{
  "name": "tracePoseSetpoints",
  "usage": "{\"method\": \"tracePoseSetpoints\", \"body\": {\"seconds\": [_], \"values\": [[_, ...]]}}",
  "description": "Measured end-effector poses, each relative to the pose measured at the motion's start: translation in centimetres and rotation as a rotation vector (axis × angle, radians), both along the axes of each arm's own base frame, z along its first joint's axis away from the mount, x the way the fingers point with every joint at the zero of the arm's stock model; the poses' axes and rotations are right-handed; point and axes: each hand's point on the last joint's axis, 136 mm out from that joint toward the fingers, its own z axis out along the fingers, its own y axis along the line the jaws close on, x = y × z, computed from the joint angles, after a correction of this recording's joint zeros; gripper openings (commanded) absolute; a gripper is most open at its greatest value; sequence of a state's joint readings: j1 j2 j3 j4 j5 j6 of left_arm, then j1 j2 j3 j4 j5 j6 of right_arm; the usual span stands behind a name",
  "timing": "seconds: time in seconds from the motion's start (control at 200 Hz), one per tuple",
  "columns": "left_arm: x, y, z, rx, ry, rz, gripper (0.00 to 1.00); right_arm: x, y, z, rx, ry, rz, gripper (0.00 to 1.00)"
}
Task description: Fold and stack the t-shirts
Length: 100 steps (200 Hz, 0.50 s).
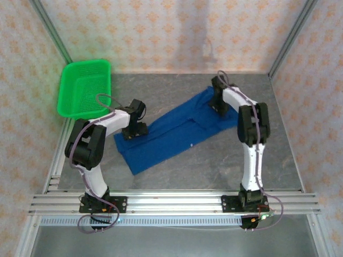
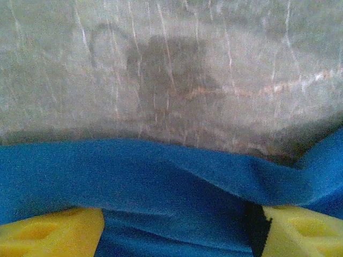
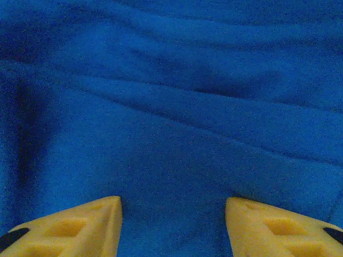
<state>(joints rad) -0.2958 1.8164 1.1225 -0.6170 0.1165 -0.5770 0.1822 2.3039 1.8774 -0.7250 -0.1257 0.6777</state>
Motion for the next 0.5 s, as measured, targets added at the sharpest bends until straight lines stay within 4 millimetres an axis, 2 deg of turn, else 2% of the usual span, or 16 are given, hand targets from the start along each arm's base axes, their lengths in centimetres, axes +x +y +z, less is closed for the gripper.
{"method": "tracePoseSetpoints", "body": {"seconds": [0.055,0.135,0.22,0.385,0.455,0.5], "values": [[-0.6,-0.6,0.0,-0.012,0.008,0.004,0.72,3.8,1.5,0.4,0.041,-0.054,0.046,0.58],[-1.8,-2.2,0.0,-0.040,0.026,-0.003,0.72,7.8,4.2,1.0,0.133,-0.129,0.126,0.60],[-3.0,-3.6,0.1,-0.068,0.049,-0.014,0.73,9.9,6.5,1.6,0.217,-0.186,0.205,0.62],[-5.3,-5.4,0.3,-0.148,0.111,-0.012,0.74,9.5,8.9,2.4,0.296,-0.205,0.316,0.65],[-6.0,-5.7,0.3,-0.176,0.135,-0.009,0.75,7.8,9.2,2.9,0.300,-0.180,0.343,0.67],[-6.3,-5.9,0.5,-0.194,0.149,-0.003,0.76,6.6,9.2,4.0,0.294,-0.172,0.358,0.67]]}}
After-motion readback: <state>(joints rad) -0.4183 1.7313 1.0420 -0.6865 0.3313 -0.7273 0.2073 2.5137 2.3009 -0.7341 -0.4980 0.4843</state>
